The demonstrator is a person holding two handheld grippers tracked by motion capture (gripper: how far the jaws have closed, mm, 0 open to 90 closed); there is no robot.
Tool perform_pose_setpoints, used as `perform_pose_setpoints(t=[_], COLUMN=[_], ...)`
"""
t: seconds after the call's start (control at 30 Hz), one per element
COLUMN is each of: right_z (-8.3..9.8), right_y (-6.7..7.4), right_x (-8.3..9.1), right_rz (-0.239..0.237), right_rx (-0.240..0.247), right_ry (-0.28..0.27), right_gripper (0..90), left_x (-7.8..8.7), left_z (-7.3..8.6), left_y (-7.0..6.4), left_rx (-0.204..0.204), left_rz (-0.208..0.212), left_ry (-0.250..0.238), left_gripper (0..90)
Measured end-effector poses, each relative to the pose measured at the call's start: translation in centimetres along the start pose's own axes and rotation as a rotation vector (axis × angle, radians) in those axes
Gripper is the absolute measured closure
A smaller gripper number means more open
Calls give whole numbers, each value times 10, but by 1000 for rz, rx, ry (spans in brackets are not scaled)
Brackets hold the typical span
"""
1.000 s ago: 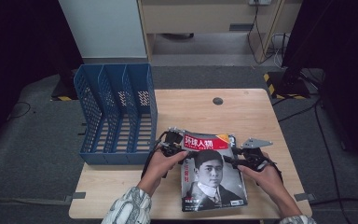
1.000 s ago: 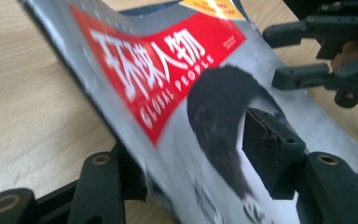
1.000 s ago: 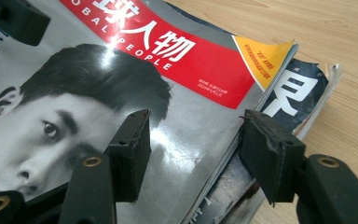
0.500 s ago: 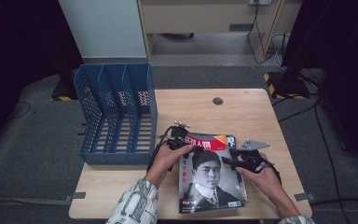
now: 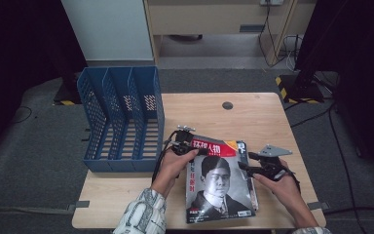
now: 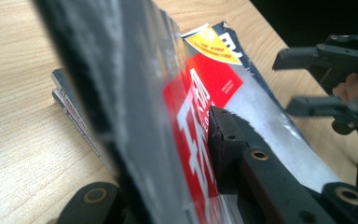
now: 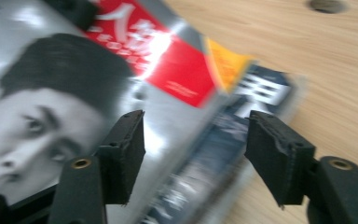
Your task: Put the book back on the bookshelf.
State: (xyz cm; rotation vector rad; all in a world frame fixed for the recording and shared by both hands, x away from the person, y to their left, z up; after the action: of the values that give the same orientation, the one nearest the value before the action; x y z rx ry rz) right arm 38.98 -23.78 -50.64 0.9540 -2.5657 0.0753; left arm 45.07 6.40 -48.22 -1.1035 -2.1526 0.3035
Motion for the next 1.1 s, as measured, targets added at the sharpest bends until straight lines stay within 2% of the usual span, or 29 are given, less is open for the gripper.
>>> perform_pose_setpoints(t=[0.1,0.23,0.33,0.43,0.6,0.8,1.1], right_z=[3,10,14,22,31,35,37], right_y=[-14,-34,-43,-49,-54,-55,-54], right_x=[7,11,13,13,8,6,5], right_rz=[89,211,265,314,333,334,343], right_rx=[-36,-79,-104,-122,-130,-122,-95], right_ry=[-9,17,33,84,139,166,150], right_gripper=[313,266,241,204,203,200,192], left_x=[3,7,11,14,21,33,52], left_z=[-1,-3,-4,-7,-10,-18,-32], left_y=[-3,-7,-8,-8,-10,-14,-21], left_rx=[-9,-18,-24,-27,-29,-40,-79], left_rz=[1,-9,-11,-15,-13,-11,-41], left_ry=[-13,-18,-24,-17,-30,-64,-90], left_gripper=[821,828,831,835,842,854,862])
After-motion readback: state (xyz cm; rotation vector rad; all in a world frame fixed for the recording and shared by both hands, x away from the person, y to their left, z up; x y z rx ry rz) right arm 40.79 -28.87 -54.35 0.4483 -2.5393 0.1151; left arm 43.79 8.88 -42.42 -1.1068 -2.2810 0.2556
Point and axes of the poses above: each handheld gripper's, and its own axes: x roughly backward along the jaws, z roughly out of its underside, y roughly to its left, the point moved 1 cm from there along -x, roughly forward along the jaws, and after that the axes turned 11 degrees about -y, right-handed, at the moved point
